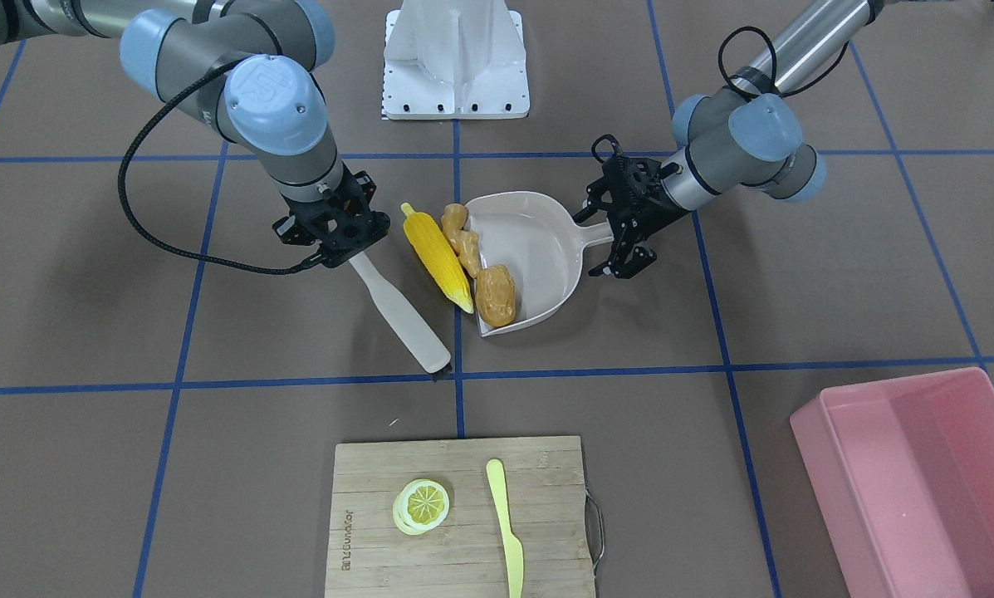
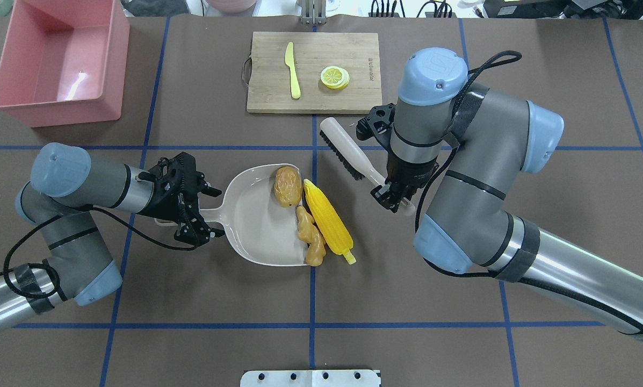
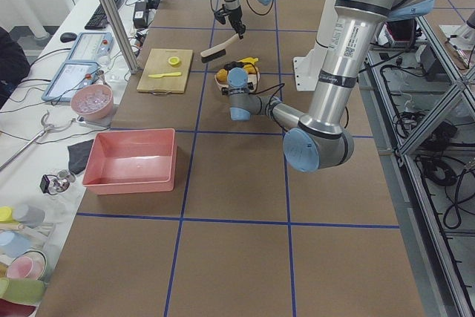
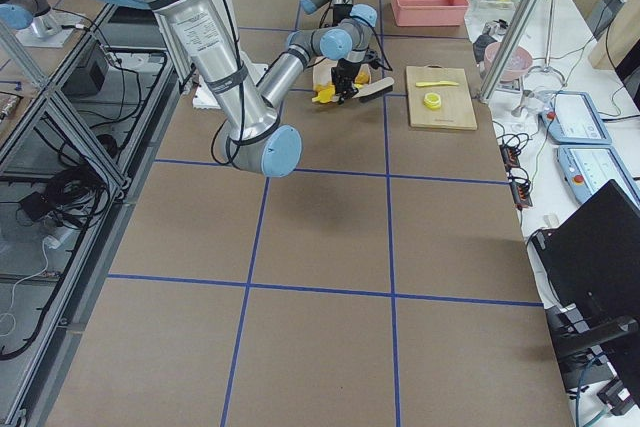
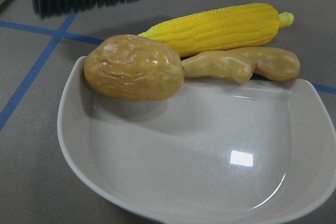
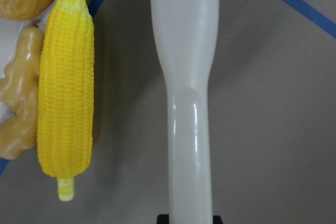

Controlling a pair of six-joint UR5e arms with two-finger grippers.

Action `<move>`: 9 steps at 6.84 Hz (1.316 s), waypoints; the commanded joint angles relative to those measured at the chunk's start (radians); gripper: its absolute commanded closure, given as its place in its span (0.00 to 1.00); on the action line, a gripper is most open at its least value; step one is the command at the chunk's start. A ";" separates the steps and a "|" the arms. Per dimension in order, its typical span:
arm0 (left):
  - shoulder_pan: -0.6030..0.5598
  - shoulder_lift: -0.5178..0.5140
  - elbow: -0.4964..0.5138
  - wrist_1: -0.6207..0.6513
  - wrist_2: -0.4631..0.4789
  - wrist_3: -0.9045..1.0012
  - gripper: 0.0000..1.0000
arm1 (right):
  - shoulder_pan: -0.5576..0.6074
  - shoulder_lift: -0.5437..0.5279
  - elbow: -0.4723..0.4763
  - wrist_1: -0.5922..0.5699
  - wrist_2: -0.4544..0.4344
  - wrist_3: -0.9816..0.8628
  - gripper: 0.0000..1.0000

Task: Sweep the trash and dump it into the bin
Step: 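Raise the brush and reposition it behind the corn with the right gripper, then sweep the items farther into the dustpan with the brush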

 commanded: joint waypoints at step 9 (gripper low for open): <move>0.001 0.001 0.006 0.000 0.000 0.003 0.02 | -0.174 -0.087 0.165 -0.027 0.185 0.768 1.00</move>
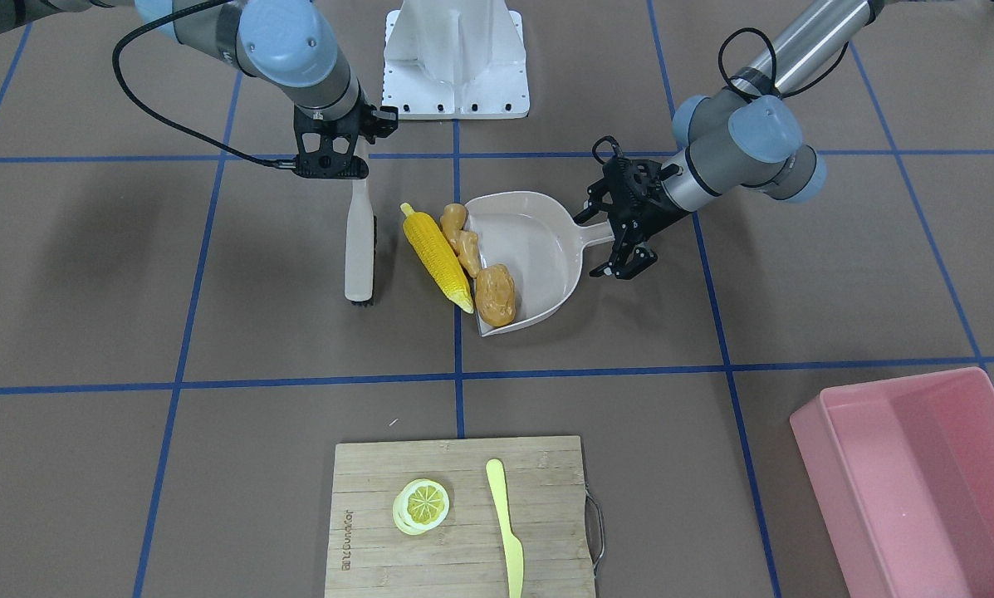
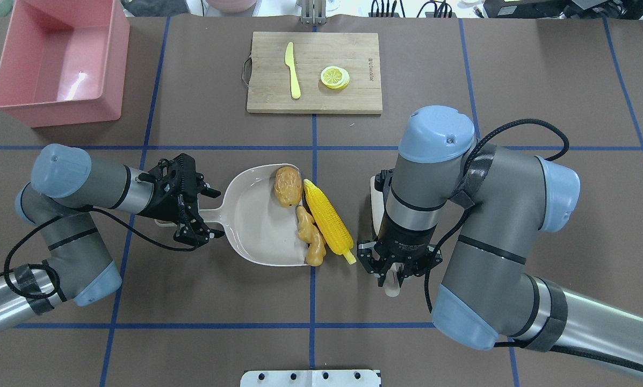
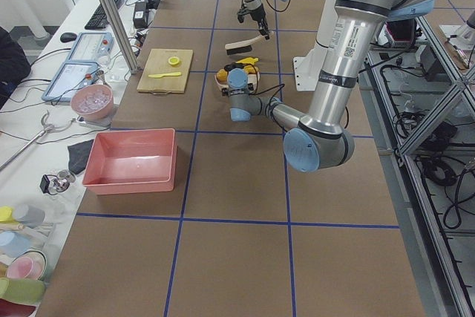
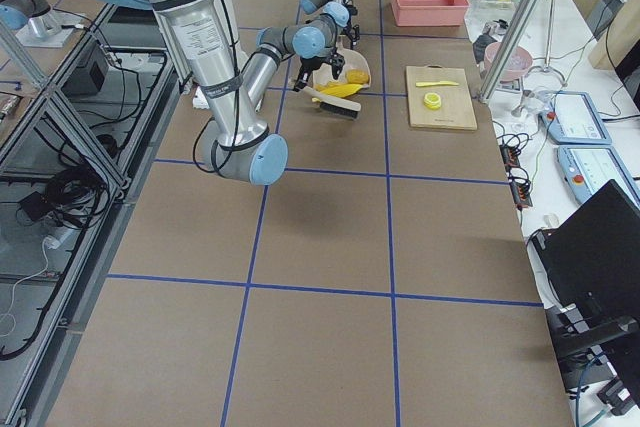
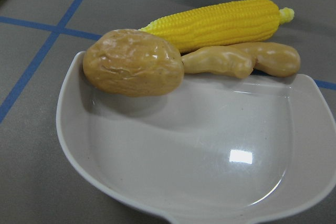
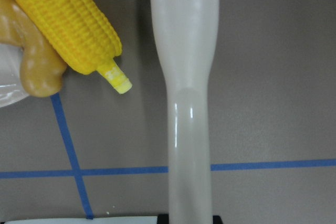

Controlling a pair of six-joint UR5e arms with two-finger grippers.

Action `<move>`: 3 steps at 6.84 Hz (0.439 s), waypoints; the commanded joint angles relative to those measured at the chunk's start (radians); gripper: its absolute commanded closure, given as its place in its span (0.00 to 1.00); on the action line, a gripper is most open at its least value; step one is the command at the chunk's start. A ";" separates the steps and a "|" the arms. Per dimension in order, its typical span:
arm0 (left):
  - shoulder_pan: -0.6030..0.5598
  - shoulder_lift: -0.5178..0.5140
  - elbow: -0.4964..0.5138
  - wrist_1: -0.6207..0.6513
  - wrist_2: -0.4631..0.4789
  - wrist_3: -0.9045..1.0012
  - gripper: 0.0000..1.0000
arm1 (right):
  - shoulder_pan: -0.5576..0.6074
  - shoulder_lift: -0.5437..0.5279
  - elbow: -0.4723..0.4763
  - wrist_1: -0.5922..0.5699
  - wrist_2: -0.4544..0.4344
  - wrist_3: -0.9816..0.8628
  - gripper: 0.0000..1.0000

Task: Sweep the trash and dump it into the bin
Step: 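Sweep the items farther into the dustpan with the brush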

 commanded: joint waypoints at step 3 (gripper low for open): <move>0.000 -0.003 0.001 0.000 0.000 0.002 0.02 | -0.085 0.018 0.020 0.003 -0.015 0.044 1.00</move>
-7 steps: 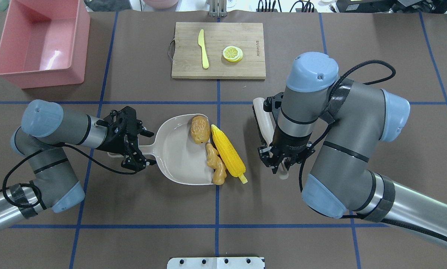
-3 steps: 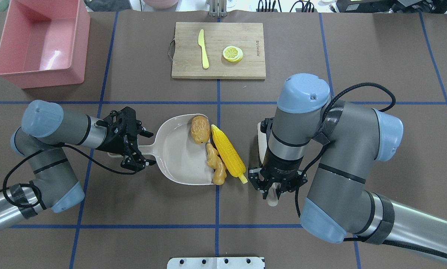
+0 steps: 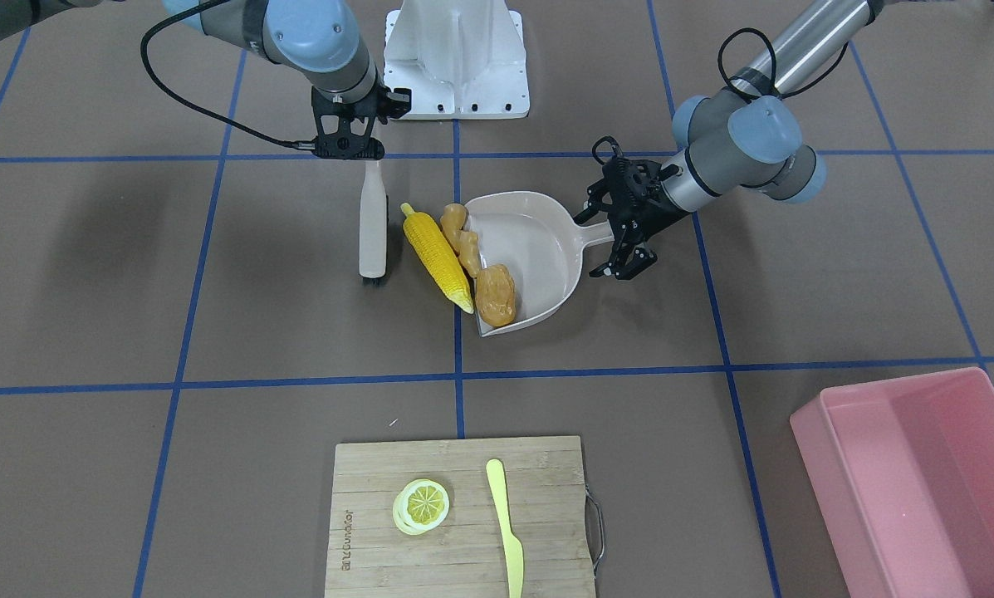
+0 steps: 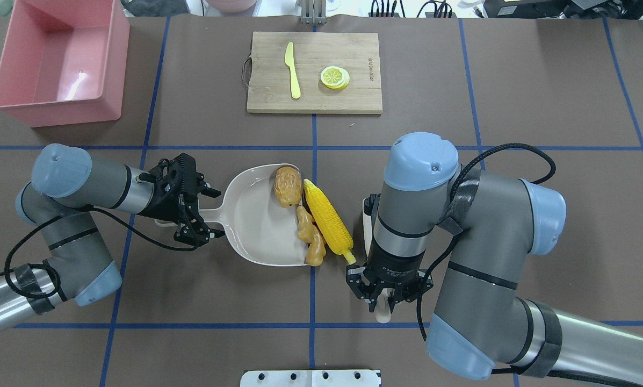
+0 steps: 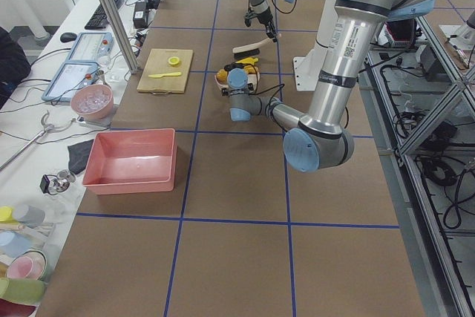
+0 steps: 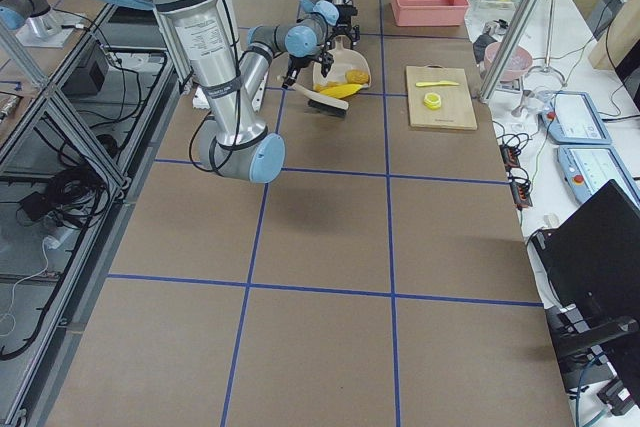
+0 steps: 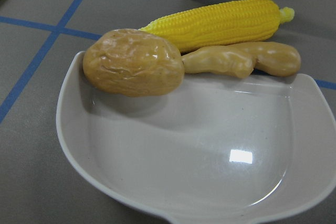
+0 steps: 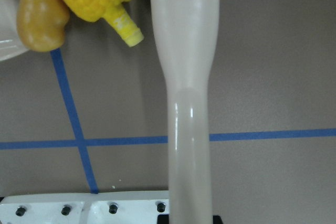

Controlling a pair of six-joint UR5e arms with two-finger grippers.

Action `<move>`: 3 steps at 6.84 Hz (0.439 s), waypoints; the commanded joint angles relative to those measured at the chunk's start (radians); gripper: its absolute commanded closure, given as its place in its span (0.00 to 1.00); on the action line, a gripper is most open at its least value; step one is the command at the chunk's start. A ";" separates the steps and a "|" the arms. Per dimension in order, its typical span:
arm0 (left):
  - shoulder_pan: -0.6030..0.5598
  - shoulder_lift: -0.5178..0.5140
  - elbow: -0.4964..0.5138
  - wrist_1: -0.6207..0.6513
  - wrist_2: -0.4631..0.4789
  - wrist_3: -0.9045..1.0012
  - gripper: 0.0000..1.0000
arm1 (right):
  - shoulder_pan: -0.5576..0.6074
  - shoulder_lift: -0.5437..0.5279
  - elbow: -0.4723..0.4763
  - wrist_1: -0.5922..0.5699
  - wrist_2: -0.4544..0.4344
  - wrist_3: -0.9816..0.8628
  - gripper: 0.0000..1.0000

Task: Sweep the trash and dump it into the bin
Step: 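Sweep the items farther into the dustpan with the brush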

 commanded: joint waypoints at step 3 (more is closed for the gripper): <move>0.005 -0.001 0.001 0.000 0.000 -0.001 0.02 | -0.035 0.021 -0.085 0.192 -0.012 0.067 1.00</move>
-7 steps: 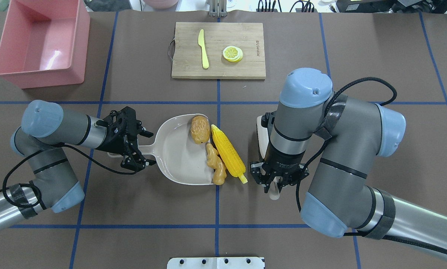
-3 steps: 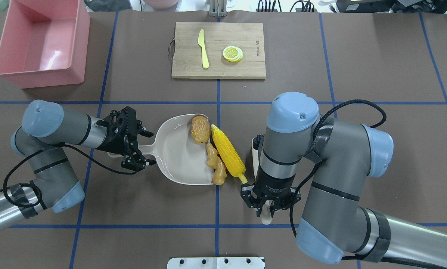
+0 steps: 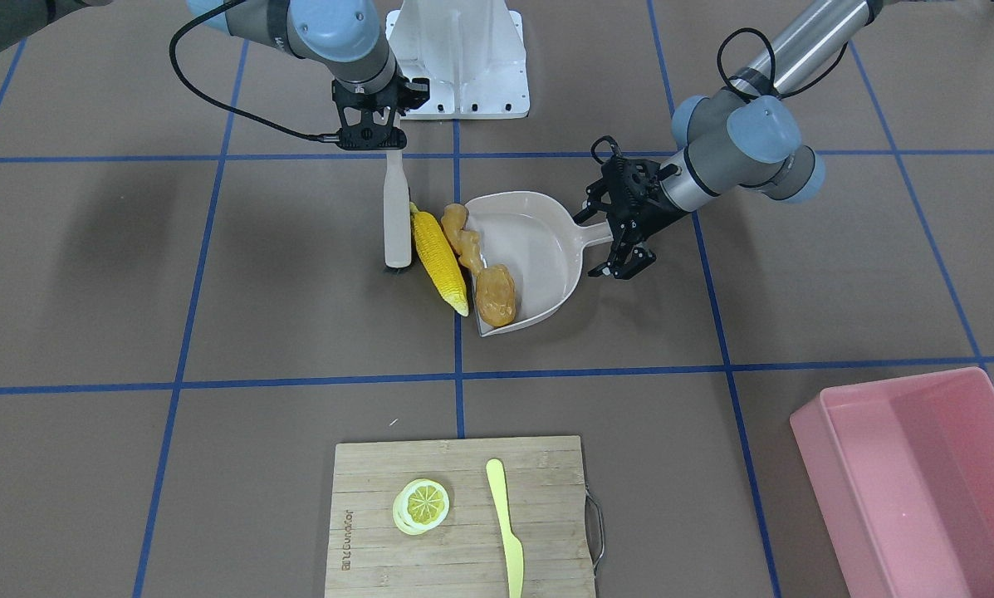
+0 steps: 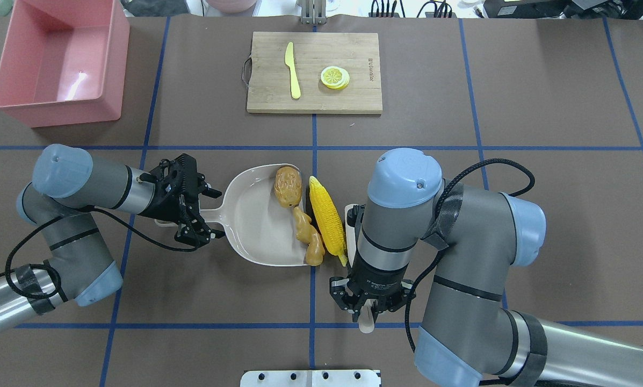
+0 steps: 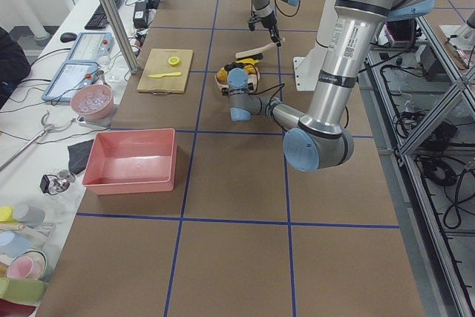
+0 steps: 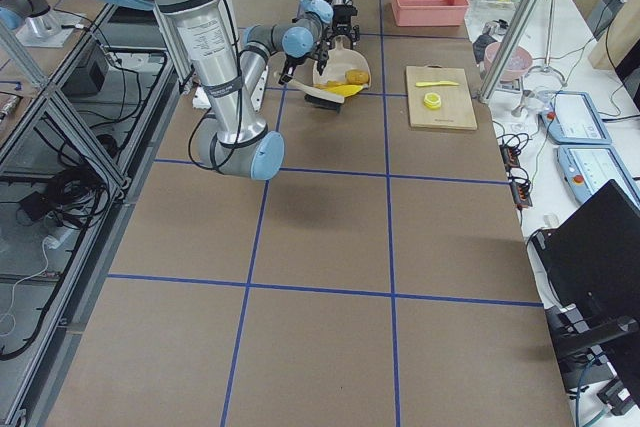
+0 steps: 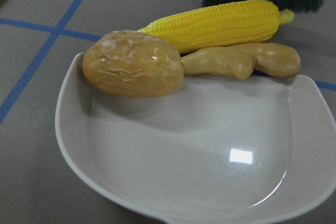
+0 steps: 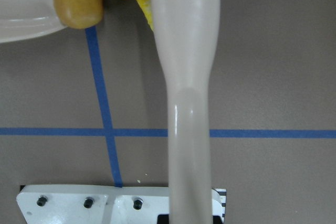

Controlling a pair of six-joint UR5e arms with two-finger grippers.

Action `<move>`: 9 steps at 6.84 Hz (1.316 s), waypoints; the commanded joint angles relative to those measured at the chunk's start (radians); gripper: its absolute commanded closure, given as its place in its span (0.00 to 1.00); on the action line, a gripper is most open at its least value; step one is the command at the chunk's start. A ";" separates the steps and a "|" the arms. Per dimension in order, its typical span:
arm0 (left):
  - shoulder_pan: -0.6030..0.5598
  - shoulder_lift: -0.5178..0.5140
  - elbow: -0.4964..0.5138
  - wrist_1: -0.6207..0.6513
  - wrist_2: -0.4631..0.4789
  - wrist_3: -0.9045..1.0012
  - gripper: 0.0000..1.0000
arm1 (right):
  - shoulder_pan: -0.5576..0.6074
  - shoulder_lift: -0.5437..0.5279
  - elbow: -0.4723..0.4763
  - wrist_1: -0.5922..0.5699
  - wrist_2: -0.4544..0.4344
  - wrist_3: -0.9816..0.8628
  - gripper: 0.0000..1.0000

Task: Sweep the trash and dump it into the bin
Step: 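Sweep the items farther into the dustpan with the brush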

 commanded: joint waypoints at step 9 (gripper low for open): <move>0.005 0.001 -0.002 -0.001 0.021 0.000 0.02 | 0.002 0.275 -0.285 0.153 0.009 0.097 1.00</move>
